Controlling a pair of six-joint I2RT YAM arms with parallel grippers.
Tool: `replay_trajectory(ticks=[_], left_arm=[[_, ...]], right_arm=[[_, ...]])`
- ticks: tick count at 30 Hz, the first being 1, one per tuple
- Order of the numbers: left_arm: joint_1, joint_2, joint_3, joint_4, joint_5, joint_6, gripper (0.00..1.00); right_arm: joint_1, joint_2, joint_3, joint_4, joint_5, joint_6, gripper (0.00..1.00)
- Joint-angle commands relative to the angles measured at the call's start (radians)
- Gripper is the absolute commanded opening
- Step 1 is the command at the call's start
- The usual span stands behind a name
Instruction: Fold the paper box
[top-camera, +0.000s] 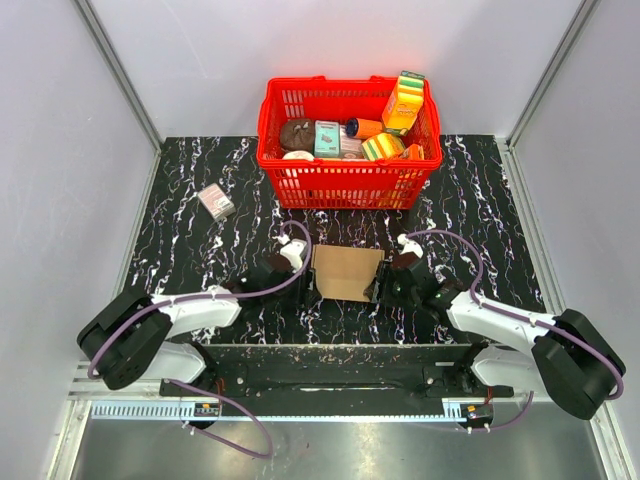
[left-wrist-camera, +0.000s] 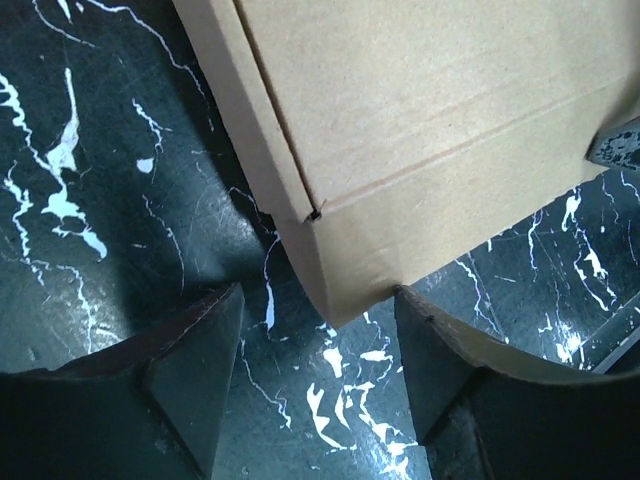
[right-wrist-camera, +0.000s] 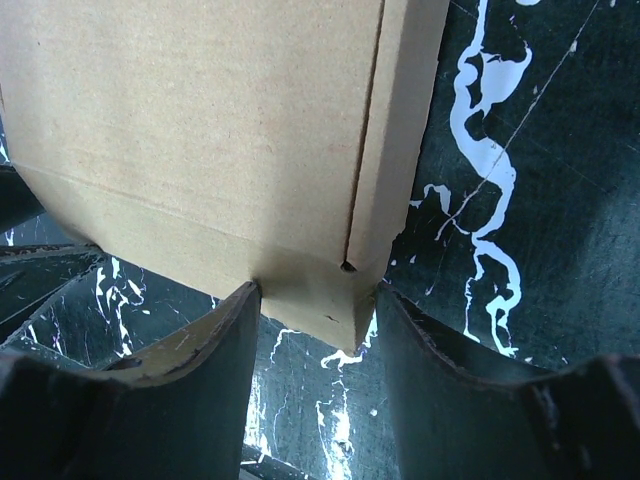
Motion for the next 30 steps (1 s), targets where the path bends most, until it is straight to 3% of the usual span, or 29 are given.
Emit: replay_trajectory(ticks=[1,7,12,22,30], left_arm=[[-0.002,-0.095,0.035,-0.069,-0.038,0.028,0.67],[-0.002,-0.311,0.092,-0.226,-0.046,0.059,0.70],[-0.002,-0.366,0.218,-0.334,-0.090,0.117,0.72],[0.011,0.070,0.550,-0.327,-0.107,0.246,0.61],[0.021,0.301,0.719,-0.315,-0.061,0.280,0.55]], right_arm=[[0.009,-0.004,-0.003,0.018,0.050,-0.019,0.56],[0.011,-0.022,0.011,-0.005,0.056,-0.033,0.56],[0.011,-0.039,0.014,-0.016,0.060,-0.039,0.56],[0.011,-0.065,0.035,-0.064,0.083,-0.068,0.58],[0.009,-0.171,0.083,-0.172,0.122,-0.111,0.71]])
